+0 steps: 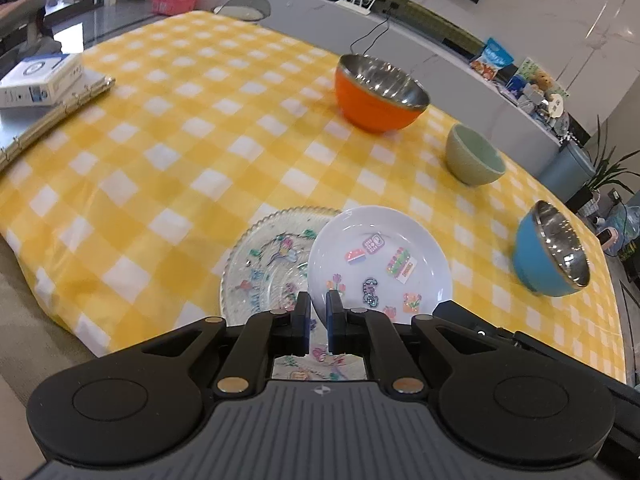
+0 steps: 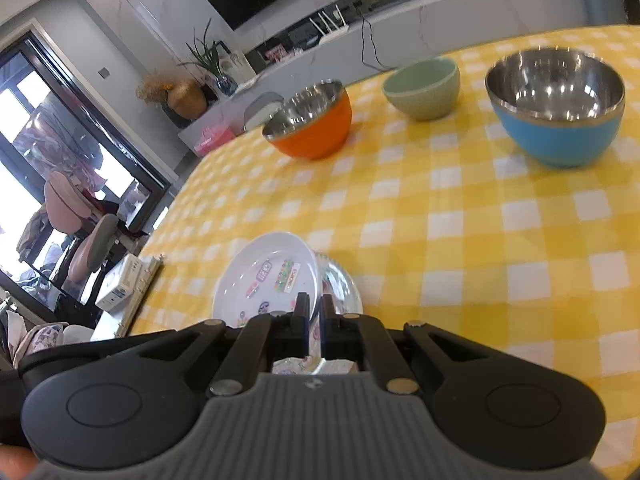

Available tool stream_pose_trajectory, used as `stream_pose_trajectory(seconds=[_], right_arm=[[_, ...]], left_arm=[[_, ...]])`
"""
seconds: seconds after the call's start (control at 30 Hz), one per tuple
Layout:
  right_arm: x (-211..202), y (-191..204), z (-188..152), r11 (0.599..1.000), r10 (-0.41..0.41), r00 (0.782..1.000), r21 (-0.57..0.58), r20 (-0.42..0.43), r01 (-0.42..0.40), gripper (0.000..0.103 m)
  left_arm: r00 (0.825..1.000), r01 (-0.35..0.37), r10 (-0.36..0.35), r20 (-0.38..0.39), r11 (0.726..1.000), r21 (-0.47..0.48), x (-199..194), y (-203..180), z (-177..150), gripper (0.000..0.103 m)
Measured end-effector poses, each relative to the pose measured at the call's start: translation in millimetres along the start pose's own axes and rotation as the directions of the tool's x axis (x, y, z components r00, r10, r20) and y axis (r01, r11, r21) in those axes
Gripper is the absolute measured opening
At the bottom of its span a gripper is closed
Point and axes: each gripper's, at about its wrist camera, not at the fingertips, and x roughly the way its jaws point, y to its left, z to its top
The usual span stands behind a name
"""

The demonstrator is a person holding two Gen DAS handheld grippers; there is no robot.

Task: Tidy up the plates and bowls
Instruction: 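Carry the small sticker plate onto the glass plate stack with the right gripper, then open the left gripper and withdraw from the plate stack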

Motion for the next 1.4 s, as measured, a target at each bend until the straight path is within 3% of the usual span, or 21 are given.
stream_pose_trajectory(seconds=[0.33,0.8,0.83,0.87,1.03,1.17,1.4], right_arm=[[27.0,2.5,-5.3,1.0,0.024,0.996,-0.001,-0.091,-0.024,0.002],[34.6,-3.0,-6.6,0.998,0.041,0.991,0.042,-0.124,-0.036,0.007],[34.4,-3.1,-6.6,0.998,0.042,0.991,0.045,-0.125,-0.037,0.008],[33.8,-3.1,-6.7,0.998,0.043,0.991,0.046,-0.125,-0.037,0.009],[27.5,-0.5,-3.2,0.999,0.046,0.994,0.03,-0.098,-0.043,0.033],[20.4,2.1,-0.6,1.0,0.027,0.996,0.006,-0.081,-0.027,0.037],[3.2,3.1,10.0,1.0,-0.027,0.999,-0.016,-0.044,0.026,0.046]], left_arm=[[0.995,-0.093,0.093,-0.032,0.996,0.013,5.1,7.5,0.2,0.008],[0.994,-0.088,0.088,-0.06,0.996,0.0,12.9,11.7,0.3,0.01],[0.994,-0.089,0.089,-0.061,0.996,-0.001,13.3,11.3,0.6,0.015],[0.994,-0.089,0.089,-0.062,0.996,-0.002,13.5,11.2,0.8,0.02],[0.993,-0.099,0.099,-0.059,0.995,-0.001,10.7,8.5,-0.1,0.035],[0.994,-0.101,0.101,-0.042,0.995,-0.007,3.4,6.6,0.8,0.045],[0.994,-0.112,0.111,-0.022,0.993,-0.042,-15.7,5.6,6.5,0.047]])
